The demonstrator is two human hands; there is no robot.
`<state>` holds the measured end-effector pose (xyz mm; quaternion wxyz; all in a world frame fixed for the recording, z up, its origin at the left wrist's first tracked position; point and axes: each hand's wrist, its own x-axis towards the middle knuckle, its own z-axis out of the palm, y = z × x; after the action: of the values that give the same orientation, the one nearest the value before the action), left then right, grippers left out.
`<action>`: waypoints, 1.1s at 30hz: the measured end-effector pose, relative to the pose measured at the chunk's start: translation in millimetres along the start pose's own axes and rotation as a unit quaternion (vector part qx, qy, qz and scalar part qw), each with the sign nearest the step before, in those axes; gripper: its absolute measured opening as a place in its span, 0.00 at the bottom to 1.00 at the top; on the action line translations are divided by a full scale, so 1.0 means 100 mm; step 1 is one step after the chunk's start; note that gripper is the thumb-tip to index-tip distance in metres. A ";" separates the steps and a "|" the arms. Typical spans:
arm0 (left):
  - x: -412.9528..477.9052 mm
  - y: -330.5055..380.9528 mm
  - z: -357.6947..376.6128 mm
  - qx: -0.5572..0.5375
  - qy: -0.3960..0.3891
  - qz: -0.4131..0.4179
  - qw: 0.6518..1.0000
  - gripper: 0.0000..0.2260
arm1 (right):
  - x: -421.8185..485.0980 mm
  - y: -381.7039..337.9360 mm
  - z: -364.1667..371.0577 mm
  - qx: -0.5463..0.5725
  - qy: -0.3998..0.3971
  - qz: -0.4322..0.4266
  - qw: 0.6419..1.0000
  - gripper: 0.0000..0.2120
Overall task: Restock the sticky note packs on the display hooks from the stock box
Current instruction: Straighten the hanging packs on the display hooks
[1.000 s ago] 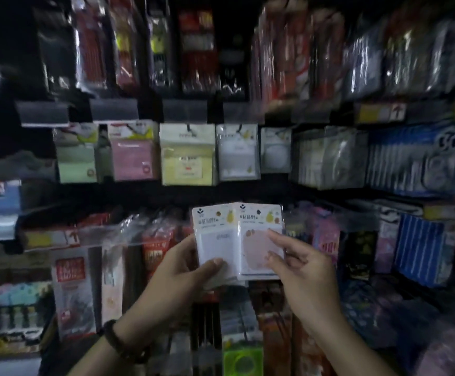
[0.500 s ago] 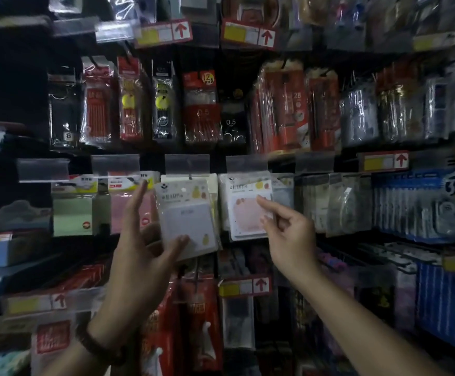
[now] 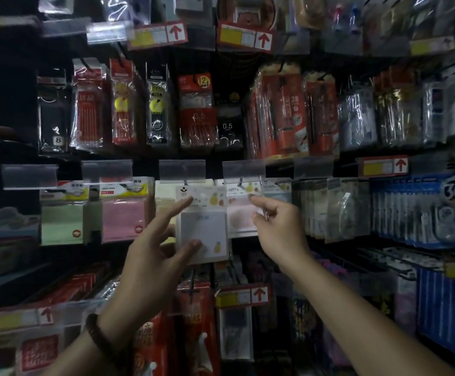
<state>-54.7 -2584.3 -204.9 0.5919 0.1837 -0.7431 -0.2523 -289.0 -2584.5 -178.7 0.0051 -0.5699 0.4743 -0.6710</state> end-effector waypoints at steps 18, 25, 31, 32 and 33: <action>0.21 -0.18 0.36 -0.009 -0.008 -0.048 0.999 0.34 | -0.37 0.04 -0.01 0.099 -0.065 0.054 0.992 0.23; 0.26 -0.17 0.47 0.126 -0.024 0.006 0.992 0.32 | -0.25 0.11 -0.08 0.154 0.019 0.016 0.988 0.28; 0.37 -0.13 0.48 0.197 -0.033 0.031 0.979 0.34 | -0.11 0.09 -0.04 0.150 0.036 0.002 0.988 0.26; 0.38 -0.14 0.49 0.209 -0.032 0.037 0.977 0.34 | -0.11 0.09 -0.04 0.151 0.041 0.003 0.988 0.25; 0.40 -0.14 0.49 0.221 -0.031 0.046 0.974 0.34 | -0.11 0.08 -0.04 0.152 0.047 0.003 0.987 0.24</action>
<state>-111.6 -2610.2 -190.2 0.5242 0.2677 -0.8062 -0.0599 -292.5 -2581.0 -192.0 0.0715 -0.5293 0.3683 -0.7610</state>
